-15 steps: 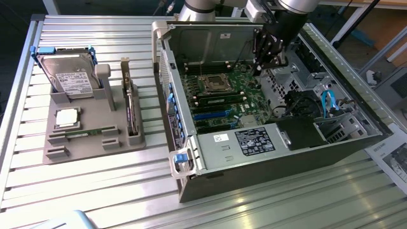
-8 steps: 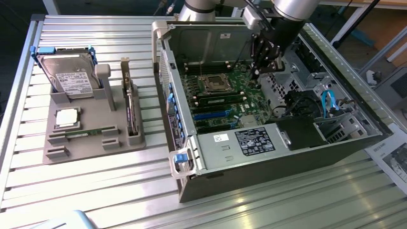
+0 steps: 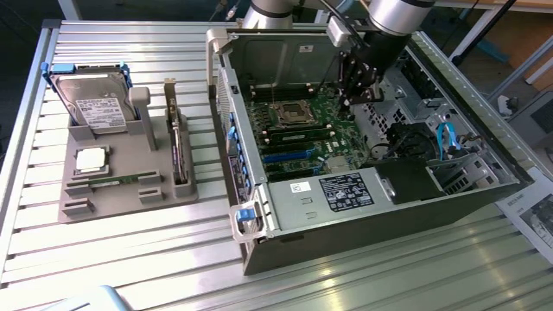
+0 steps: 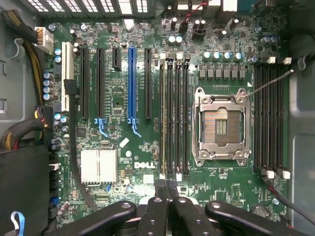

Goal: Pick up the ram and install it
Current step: 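Press down the ram until it locks into place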

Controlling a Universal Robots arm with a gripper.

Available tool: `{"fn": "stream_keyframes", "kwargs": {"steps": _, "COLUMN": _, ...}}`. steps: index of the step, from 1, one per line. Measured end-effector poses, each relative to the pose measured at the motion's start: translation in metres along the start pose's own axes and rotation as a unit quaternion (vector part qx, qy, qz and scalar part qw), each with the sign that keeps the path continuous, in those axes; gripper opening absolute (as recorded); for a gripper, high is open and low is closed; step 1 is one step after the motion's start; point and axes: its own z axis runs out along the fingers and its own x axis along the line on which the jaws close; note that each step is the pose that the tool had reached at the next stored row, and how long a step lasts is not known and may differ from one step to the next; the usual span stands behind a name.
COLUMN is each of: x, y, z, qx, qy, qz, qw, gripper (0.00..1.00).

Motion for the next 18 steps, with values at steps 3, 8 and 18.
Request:
{"fn": "stream_keyframes", "kwargs": {"steps": 3, "x": 0.0, "y": -0.0003, "z": 0.006, "qx": 0.0, "qy": 0.0, "qz": 0.0, "qw": 1.0, "gripper": 0.1}}
{"fn": "stream_keyframes", "kwargs": {"steps": 8, "x": 0.0, "y": -0.0006, "z": 0.0125, "qx": 0.0, "qy": 0.0001, "qz": 0.0, "qw": 1.0, "gripper": 0.1}}
{"fn": "stream_keyframes", "kwargs": {"steps": 18, "x": 0.0, "y": -0.001, "z": 0.0208, "qx": 0.0, "qy": 0.0001, "qz": 0.0, "qw": 1.0, "gripper": 0.1}}
